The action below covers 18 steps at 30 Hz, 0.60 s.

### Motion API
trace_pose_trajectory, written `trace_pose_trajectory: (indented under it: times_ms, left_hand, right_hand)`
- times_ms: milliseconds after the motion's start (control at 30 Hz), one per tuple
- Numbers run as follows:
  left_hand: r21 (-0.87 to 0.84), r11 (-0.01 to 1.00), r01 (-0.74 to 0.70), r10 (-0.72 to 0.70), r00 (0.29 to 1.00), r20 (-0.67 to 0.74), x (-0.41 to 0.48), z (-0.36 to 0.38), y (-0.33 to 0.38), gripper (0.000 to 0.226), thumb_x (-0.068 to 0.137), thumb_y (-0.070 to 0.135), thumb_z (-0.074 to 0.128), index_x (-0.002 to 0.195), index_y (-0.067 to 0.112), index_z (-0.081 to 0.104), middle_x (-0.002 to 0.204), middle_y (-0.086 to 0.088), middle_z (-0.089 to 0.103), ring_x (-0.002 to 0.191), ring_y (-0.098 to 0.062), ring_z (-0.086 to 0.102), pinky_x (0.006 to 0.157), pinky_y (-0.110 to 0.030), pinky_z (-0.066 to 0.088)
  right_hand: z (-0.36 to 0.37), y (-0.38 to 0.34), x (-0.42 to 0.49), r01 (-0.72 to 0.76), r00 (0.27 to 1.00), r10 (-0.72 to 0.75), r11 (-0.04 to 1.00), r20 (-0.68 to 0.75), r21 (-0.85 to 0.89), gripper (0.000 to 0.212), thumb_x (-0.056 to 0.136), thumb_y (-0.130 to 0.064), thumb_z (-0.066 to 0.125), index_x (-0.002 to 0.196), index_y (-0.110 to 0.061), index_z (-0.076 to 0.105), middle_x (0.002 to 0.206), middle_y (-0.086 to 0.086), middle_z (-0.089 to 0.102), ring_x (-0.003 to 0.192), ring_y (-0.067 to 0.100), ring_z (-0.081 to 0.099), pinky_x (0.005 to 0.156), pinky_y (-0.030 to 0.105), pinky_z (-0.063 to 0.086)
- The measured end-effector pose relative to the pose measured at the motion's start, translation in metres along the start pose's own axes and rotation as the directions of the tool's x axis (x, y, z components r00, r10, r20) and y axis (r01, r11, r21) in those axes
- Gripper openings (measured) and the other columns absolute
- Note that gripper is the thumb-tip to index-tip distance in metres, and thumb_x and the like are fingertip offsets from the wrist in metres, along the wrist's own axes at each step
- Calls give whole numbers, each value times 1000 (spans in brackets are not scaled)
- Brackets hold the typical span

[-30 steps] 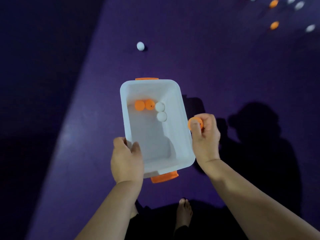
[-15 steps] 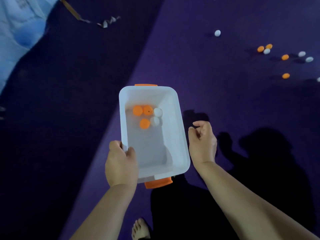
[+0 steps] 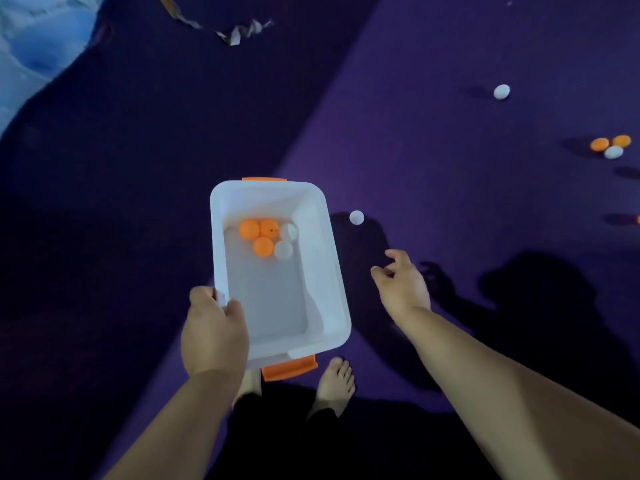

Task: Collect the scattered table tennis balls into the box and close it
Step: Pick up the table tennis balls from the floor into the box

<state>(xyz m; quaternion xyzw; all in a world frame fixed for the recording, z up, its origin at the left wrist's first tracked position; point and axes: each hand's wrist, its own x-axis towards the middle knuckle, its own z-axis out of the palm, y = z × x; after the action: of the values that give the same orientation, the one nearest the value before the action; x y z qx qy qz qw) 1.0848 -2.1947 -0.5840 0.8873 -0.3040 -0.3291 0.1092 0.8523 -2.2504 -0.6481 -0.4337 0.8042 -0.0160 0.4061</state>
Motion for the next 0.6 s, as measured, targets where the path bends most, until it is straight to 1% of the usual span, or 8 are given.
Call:
trace_pose_trajectory:
  times_ms: [100, 167, 233, 333, 400, 467, 533, 600]
  left_hand:
    - [-14, 1000, 21, -21, 1000, 2, 31, 14, 10, 11, 92, 17, 46, 100, 15, 40, 79, -2, 57, 70, -26, 58, 64, -43, 53]
    - [-29, 999, 30, -30, 1000, -1, 51, 27, 16, 9, 92, 17, 47, 97, 17, 39, 77, 0, 56, 66, -23, 57, 61, -41, 52]
    - [-47, 998, 35, -35, 999, 5, 72, 42, 23, 8, 93, 17, 47, 98, 15, 41, 74, 0, 57, 64, -21, 56, 58, -39, 51]
    - [-46, 999, 15, -14, 1000, 8, 108, 64, 27, 10, 93, 19, 46, 100, 15, 42, 75, 0, 57, 65, -22, 57, 59, -40, 51]
    - [-38, 999, -26, 26, 1000, 12, 132, 76, 27, 10, 93, 20, 47, 101, 16, 41, 79, -2, 58, 68, -24, 58, 59, -41, 52]
    - [-32, 998, -54, 54, 998, 15, 153, 86, 24, 12, 94, 21, 47, 102, 15, 41, 80, -3, 58, 68, -23, 58, 57, -40, 52]
    - [-28, 997, -77, 77, 997, 22, 171, 92, 23, 13, 94, 21, 48, 104, 13, 42, 79, -2, 58, 65, -18, 57, 52, -34, 48]
    - [-11, 995, -95, 95, 995, 32, 184, 96, 21, 12, 94, 20, 48, 103, 14, 42, 78, -1, 58, 63, -14, 55, 48, -30, 43]
  right_hand:
    - [10, -8, 39, 0, 1000, 2, 997, 24, -83, 43, 94, -33, 49, 136, -27, 40, 127, -4, 53, 89, 13, 53, 68, 29, 43]
    - [18, -11, 64, 0, 1000, -1, 988, -2, -152, 41, 94, -30, 48, 135, -27, 42, 129, -2, 52, 85, 12, 52, 67, 29, 43]
    - [28, -16, 91, -23, 1000, 18, 979, -23, -205, 40, 95, -28, 47, 134, -26, 43, 132, 0, 50, 82, 13, 51, 66, 30, 44]
    - [50, -24, 129, -9, 1000, 11, 956, 4, -293, 42, 95, -26, 47, 136, -23, 40, 136, 3, 44, 77, 17, 53, 61, 30, 43]
    - [65, -27, 152, 20, 1000, -15, 940, 18, -341, 44, 94, -25, 47, 138, -23, 37, 136, 5, 40, 76, 21, 53, 59, 31, 42]
    - [81, -28, 173, 29, 1000, -28, 935, 8, -354, 49, 94, -25, 50, 139, -24, 34, 138, 6, 35, 79, 25, 56, 60, 31, 42]
    - [94, -28, 191, 14, 1000, -15, 932, -1, -362, 54, 93, -25, 52, 143, -25, 30, 141, 7, 31, 90, 30, 60, 63, 32, 43]
    - [107, -28, 204, -12, 1000, 14, 925, 2, -381, 55, 94, -24, 51, 144, -25, 29, 143, 7, 29, 98, 30, 60, 65, 32, 43]
